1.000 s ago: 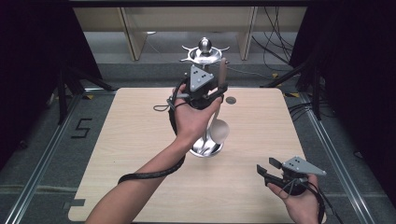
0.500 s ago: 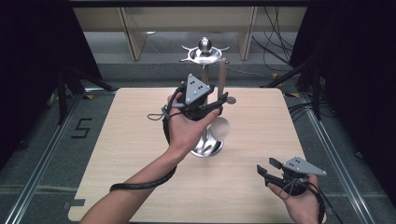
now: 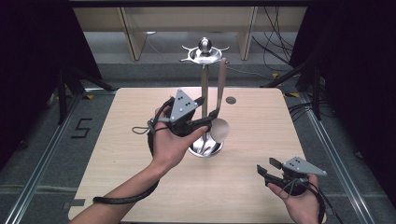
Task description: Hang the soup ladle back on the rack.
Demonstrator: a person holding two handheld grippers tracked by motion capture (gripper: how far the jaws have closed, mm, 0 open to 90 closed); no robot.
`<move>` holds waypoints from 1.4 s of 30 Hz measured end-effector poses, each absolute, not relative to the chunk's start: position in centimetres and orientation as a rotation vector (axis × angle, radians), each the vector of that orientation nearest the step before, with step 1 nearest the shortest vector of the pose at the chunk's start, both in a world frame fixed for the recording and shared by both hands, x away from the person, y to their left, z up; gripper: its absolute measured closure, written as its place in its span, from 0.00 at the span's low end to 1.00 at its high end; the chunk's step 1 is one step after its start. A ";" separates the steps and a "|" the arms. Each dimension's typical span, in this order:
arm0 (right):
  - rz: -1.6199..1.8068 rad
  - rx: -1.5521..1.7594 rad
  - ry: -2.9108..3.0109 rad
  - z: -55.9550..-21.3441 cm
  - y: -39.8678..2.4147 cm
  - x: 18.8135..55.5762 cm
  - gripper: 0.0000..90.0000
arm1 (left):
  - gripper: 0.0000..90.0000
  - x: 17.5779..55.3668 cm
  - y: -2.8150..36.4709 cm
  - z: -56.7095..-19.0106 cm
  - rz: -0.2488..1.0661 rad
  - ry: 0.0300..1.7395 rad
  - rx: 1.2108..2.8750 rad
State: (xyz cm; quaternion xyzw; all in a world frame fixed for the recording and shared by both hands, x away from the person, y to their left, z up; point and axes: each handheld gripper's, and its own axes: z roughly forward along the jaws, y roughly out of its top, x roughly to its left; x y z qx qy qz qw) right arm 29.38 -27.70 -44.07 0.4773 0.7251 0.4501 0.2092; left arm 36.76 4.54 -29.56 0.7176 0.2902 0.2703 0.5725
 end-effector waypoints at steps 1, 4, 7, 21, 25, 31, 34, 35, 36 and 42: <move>1.257 1.331 2.015 -44.1 -27.7 29.4 0.48 | 0.49 36.6 4.8 -29.7 0.633 0.678 1.686; 1.250 1.325 2.019 -44.1 -27.7 29.4 0.48 | 0.48 36.2 5.9 -30.4 0.633 0.678 1.703; 1.279 1.283 2.018 -44.3 -27.8 29.8 0.48 | 0.47 35.9 7.1 -31.3 0.636 0.690 1.715; 1.258 1.328 2.012 -44.2 -27.8 29.5 0.47 | 0.44 35.1 10.8 -35.3 0.640 0.708 1.750; 1.276 1.328 2.009 -44.3 -27.7 29.6 0.47 | 0.44 35.2 12.0 -36.9 0.635 0.725 1.751; 1.259 1.283 2.026 -44.5 -27.9 29.9 0.47 | 0.44 35.6 13.9 -39.4 0.651 0.705 1.774; 1.261 1.329 2.024 -44.5 -27.8 29.6 0.47 | 0.44 35.8 14.9 -41.5 0.628 0.725 1.789; 1.281 1.328 2.016 -44.6 -27.8 29.7 0.47 | 0.44 35.9 15.3 -42.2 0.629 0.725 1.796; 1.281 1.332 2.015 -44.6 -27.8 29.7 0.47 | 0.44 36.0 15.6 -42.9 0.617 0.742 1.802; 1.264 1.308 2.028 -44.5 -27.8 29.7 0.46 | 0.44 36.7 17.4 -45.8 0.603 0.790 1.844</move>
